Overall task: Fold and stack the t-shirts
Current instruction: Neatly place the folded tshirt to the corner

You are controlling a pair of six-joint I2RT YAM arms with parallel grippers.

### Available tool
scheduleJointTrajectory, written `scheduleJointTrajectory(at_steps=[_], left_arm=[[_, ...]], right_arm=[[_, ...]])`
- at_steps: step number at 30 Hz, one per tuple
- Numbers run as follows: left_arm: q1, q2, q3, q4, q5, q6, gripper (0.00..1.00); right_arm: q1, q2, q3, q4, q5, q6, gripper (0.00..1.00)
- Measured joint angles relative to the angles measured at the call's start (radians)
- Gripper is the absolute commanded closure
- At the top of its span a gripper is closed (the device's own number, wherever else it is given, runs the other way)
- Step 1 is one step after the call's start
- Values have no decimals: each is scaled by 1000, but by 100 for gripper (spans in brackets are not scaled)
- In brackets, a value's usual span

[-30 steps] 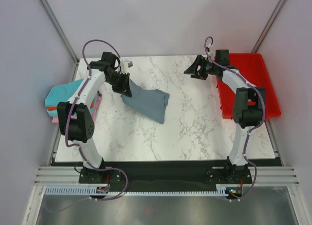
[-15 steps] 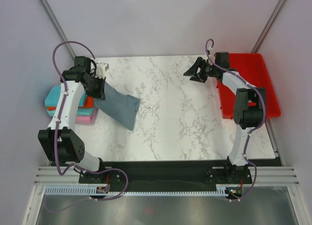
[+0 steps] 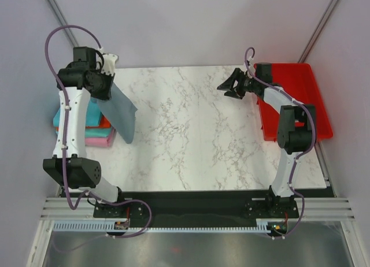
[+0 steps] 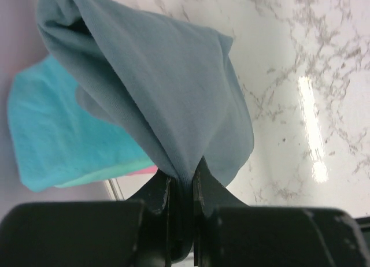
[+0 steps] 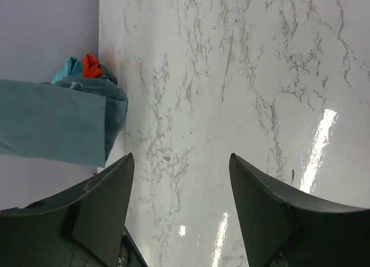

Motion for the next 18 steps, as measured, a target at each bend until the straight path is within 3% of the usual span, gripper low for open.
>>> scheduleJointTrajectory(at_steps=[9, 18], left_arm=[[0, 161, 409, -104, -35, 31, 98], [18, 194, 451, -148, -140, 185, 98]], right_arm=[[0, -3, -21, 38, -2, 26, 25], [0, -3, -45, 53, -3, 42, 25]])
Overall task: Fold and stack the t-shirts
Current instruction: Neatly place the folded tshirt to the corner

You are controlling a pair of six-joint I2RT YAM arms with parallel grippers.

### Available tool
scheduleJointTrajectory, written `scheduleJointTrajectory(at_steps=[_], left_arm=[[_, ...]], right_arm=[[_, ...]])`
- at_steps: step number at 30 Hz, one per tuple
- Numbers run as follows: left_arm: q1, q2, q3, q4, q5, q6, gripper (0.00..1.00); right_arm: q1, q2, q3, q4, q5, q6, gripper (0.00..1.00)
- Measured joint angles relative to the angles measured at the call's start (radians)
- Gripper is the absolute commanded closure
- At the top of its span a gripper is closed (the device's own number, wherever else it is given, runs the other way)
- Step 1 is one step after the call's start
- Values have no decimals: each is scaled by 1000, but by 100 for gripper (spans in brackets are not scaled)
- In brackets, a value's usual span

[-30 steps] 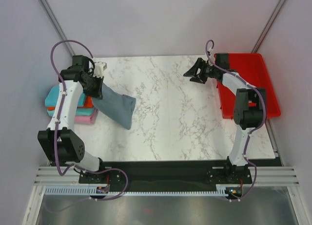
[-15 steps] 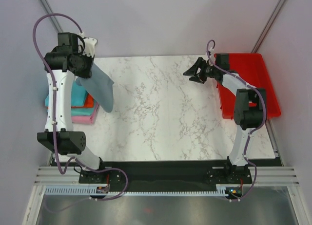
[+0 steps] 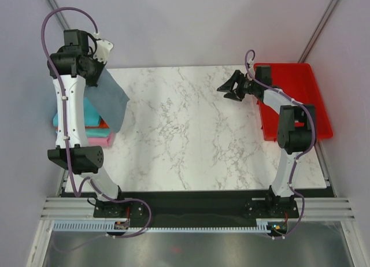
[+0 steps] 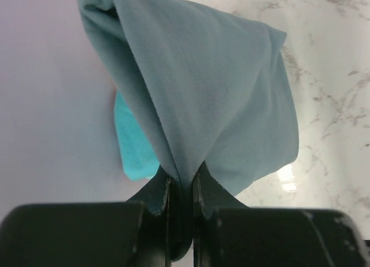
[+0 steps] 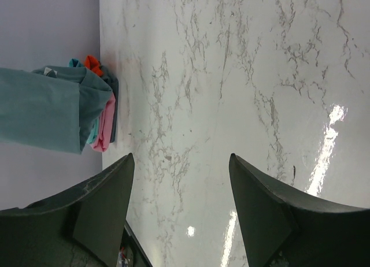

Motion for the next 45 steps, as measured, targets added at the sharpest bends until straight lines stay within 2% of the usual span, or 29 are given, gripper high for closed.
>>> scheduleJointTrajectory(at_steps=[5, 15, 28, 36, 41, 45], left_arm=[[52, 13, 43, -1, -47, 76, 98], [117, 8, 35, 13, -76, 111, 98], [343, -53, -254, 241, -116, 212, 98], [322, -182, -447, 409, -130, 260, 98], [290, -340, -709, 582, -155, 352, 98], [285, -383, -822, 688, -180, 415, 98]], right_arm=[[0, 0, -7, 14, 0, 10, 25], [0, 0, -20, 51, -3, 32, 25], [5, 0, -58, 91, -3, 50, 25], [16, 0, -76, 104, -3, 58, 25], [23, 0, -76, 105, -2, 58, 25], [32, 0, -80, 105, 0, 57, 25]])
